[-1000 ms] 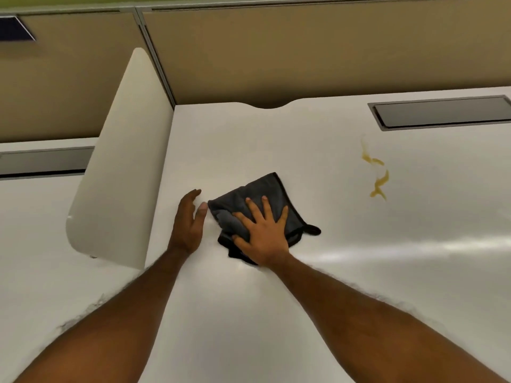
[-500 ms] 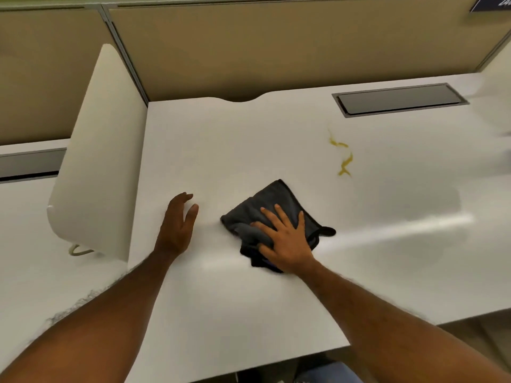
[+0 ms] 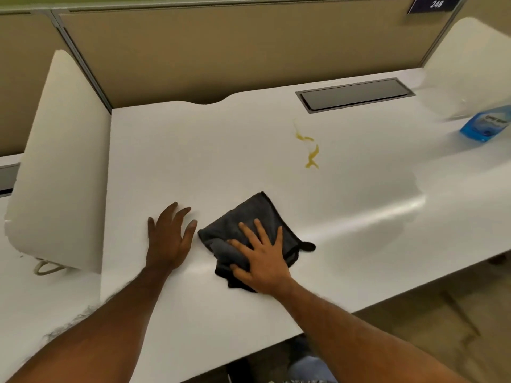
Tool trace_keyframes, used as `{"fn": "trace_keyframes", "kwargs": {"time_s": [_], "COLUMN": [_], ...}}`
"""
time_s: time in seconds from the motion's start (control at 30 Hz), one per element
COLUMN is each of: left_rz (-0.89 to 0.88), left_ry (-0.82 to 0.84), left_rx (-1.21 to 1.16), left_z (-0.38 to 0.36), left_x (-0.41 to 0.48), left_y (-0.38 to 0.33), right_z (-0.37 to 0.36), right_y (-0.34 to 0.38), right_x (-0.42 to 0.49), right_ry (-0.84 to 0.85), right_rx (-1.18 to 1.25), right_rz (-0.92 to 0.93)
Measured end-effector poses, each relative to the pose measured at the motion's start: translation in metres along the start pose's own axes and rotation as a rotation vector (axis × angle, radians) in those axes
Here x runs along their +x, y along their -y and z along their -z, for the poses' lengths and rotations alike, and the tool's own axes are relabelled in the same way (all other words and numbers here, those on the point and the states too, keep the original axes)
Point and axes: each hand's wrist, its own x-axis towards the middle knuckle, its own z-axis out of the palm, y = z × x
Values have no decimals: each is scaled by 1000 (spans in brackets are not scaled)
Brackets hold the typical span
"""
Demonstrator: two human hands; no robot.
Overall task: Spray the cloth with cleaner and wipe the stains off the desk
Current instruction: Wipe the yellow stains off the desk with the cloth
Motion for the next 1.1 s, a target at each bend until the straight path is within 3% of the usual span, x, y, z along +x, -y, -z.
{"fn": "trace_keyframes", "kwargs": {"time_s": [0.13,0.37,0.5,0.77,0.87,1.0,1.1], "left_rz": [29,-64,-199,-179,-155,-143,-133], "left_ry": [9,100,173,241,253,275,289], "left_rx": [113,192,239,291,316,324,315], "left_z": [-6,-20,-32,-49,-56,-63,-67], "left_x": [5,11,35,50,64,89,109], "left_y": [-11,-36,-56,-81,-92,-99,-103], "right_z": [12,35,46,45,46,40,42], "right_y": [-41,-120,-165,-166,-160,-153,-177], "right_x": [-10,-14,-3,35,57,58,46], "right_ry": [7,-51,-128,-109,-35,23,-4], "right_rx": [4,16,37,39,3,-32,-22], "right_rz": [29,-305,-610,-887,-806,-348,-120]}}
